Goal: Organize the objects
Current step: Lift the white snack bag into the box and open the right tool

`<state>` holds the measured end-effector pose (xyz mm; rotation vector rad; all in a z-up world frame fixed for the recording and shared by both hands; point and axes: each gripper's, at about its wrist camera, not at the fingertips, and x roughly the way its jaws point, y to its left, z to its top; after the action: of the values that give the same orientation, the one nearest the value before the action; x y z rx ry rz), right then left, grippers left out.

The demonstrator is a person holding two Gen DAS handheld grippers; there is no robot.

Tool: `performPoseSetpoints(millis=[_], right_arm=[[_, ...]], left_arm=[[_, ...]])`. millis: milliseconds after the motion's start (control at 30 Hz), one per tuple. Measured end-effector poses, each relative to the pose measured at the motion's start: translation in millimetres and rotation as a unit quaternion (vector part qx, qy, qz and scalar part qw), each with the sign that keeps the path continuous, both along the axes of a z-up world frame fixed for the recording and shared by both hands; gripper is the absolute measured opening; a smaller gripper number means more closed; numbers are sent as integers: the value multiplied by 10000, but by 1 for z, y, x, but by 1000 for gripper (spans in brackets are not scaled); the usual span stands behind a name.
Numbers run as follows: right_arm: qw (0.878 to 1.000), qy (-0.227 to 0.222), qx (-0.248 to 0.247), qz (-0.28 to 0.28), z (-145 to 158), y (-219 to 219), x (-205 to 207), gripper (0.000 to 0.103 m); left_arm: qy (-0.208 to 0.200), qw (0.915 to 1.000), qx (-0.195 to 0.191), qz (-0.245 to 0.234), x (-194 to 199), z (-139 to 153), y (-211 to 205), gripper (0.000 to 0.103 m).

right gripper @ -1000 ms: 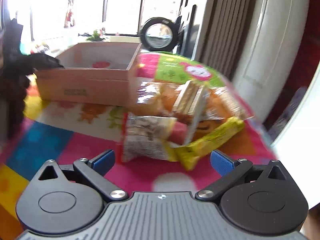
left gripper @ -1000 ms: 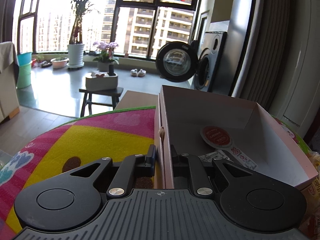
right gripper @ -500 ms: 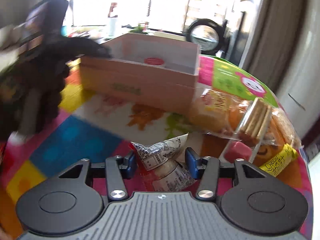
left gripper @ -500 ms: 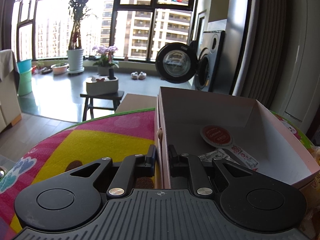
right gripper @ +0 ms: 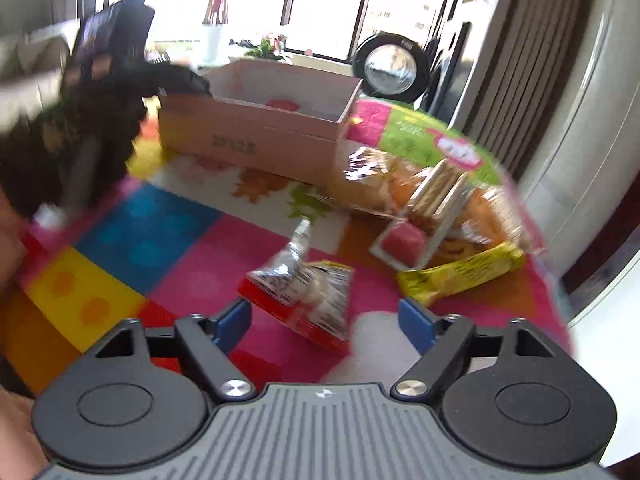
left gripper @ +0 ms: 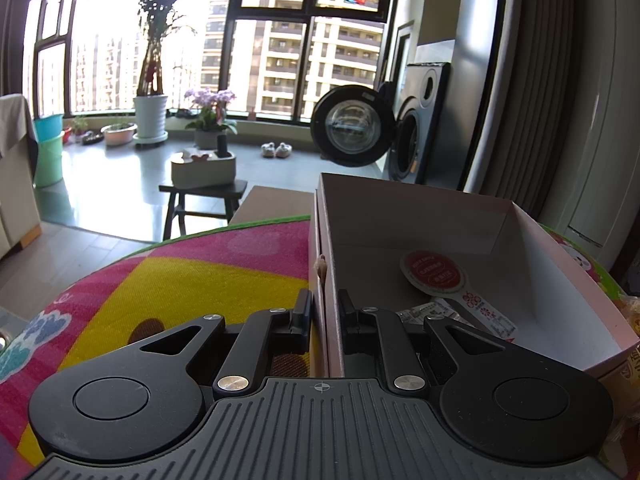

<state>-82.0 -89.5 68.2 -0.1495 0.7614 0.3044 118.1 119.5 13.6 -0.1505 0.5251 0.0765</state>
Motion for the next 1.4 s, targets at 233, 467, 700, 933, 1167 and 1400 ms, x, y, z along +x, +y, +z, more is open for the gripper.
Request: performPoseSetpoints(millis=[233, 467, 700, 933, 1167, 1400], right_arm=[[9931, 584, 766, -675, -11, -5, 37, 86], [9986, 431, 1, -290, -18, 30, 36, 49], [9997, 91, -74, 205, 33, 43, 38, 47], [9975, -496, 256, 441, 123, 80, 117, 47], [9978, 362, 494, 241, 84, 152, 230, 47], [9929, 971, 666, -187, 31, 177, 299, 48]], left_arm=[[5, 10000, -17, -1, 1, 0, -1, 15], [-11, 10000, -26, 10, 0, 0, 1, 15], [-11, 10000, -91, 17, 0, 1, 5, 13], [-14, 9999, -142, 17, -1, 1, 6, 13], [-8, 9998, -189, 13, -1, 1, 7, 13], [1, 9997, -230, 5, 1, 1, 7, 14]])
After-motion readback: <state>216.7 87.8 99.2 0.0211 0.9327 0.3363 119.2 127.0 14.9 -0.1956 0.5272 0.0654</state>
